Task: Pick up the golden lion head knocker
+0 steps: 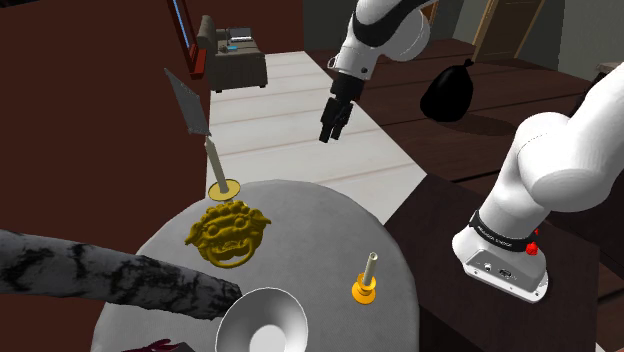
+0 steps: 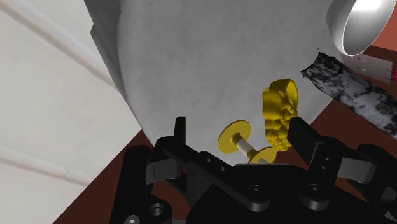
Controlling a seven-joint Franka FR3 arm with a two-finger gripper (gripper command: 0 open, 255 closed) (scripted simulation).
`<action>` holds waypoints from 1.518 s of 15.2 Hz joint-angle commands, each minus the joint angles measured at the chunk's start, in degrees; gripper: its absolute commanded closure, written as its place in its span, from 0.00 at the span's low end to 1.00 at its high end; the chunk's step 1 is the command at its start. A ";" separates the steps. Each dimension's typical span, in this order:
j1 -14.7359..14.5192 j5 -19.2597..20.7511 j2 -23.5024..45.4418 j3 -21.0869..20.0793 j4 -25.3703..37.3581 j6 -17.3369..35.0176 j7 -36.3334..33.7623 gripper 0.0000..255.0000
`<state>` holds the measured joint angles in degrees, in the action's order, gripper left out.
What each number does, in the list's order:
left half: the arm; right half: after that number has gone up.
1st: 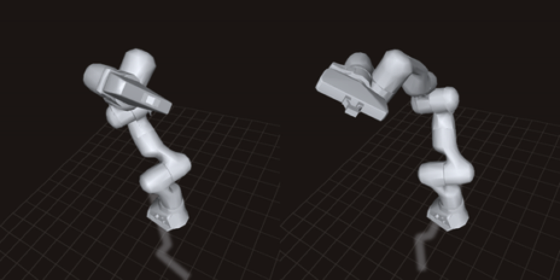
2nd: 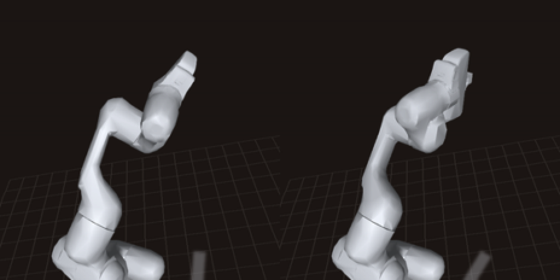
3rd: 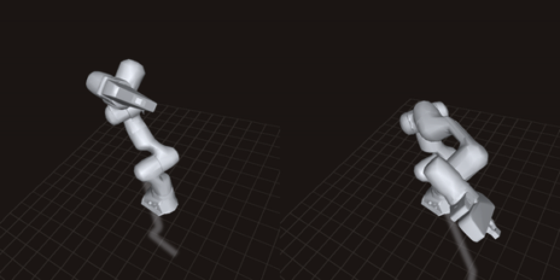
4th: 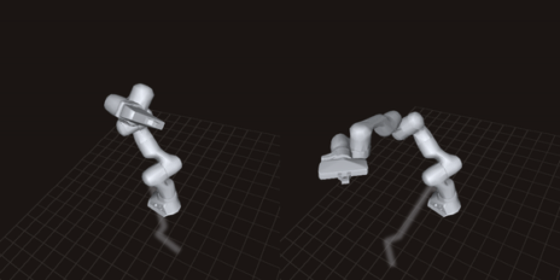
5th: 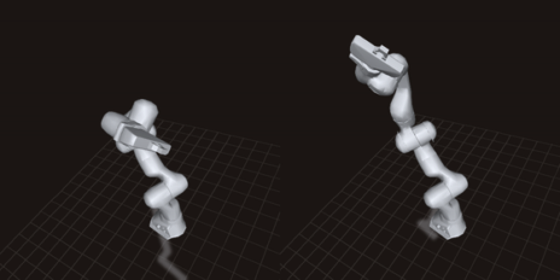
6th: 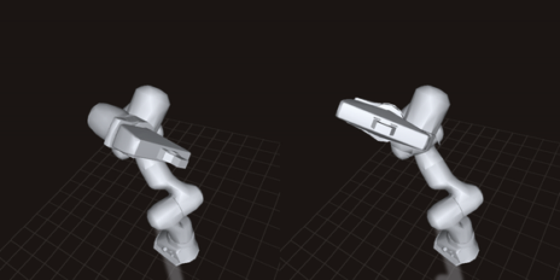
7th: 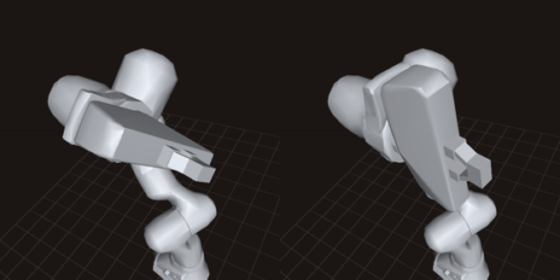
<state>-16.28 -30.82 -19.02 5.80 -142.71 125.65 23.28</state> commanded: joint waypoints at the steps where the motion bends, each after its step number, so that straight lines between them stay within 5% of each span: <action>1: -2.14 -3.94 3.11 -0.22 0.59 2.17 2.89 0.00; 15: -10.93 -30.35 27.47 -5.06 13.78 7.15 25.51 0.00; 23: -11.61 -36.65 35.32 -7.34 18.06 8.30 32.37 0.00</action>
<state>-27.90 -66.93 15.52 -1.43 -124.90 133.65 54.95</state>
